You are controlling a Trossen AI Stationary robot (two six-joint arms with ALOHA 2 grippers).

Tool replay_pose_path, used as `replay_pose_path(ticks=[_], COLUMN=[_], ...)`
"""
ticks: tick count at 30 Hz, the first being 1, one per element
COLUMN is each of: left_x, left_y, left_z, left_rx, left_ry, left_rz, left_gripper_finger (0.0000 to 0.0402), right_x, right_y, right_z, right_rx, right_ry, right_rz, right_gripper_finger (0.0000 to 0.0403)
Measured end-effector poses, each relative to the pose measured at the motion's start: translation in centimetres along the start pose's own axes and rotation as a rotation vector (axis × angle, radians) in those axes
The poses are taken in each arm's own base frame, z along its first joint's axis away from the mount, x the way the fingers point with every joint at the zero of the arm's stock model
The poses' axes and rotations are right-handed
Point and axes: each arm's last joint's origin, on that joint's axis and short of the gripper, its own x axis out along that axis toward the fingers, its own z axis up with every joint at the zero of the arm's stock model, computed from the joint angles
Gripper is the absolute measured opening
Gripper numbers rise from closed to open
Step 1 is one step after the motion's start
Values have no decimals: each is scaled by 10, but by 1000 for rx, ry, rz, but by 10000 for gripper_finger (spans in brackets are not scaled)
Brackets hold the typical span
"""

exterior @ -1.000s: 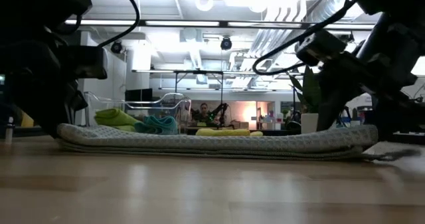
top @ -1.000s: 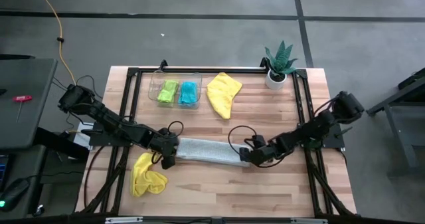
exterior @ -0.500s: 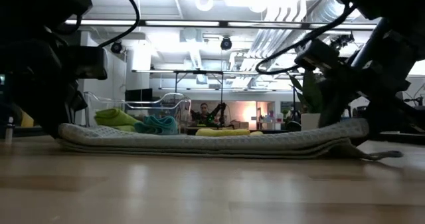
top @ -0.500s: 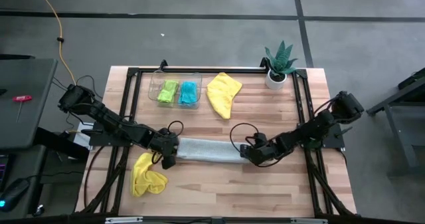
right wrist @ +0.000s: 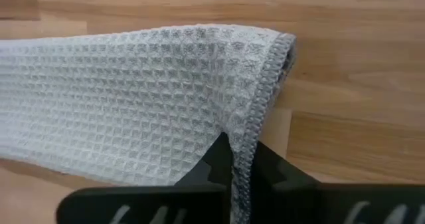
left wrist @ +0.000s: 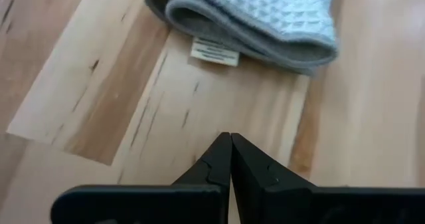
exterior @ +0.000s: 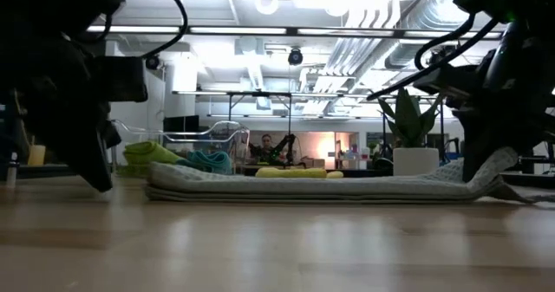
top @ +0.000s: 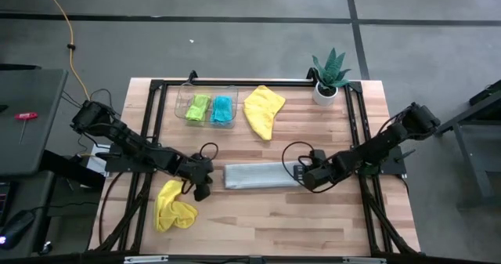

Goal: Fold microfiber towels
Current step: Fold the gray towel

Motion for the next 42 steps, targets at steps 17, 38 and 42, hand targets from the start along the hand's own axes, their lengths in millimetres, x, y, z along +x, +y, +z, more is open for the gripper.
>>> replay_pose_path(ticks=[17,38,42], left_x=[-1,9,22], left_y=[2,9,9], left_z=[-2,9,14], left_rx=[5,144,168], left_ry=[24,-72,-96], left_rz=[22,99,65], left_gripper_finger=[0,0,0], right_x=[-23,-23,-10], right_y=[31,86,95], right_z=[-5,5,7], right_rx=[-153,-256,-276], right_ry=[67,55,63], right_rz=[75,428,482], right_gripper_finger=[1,0,0])
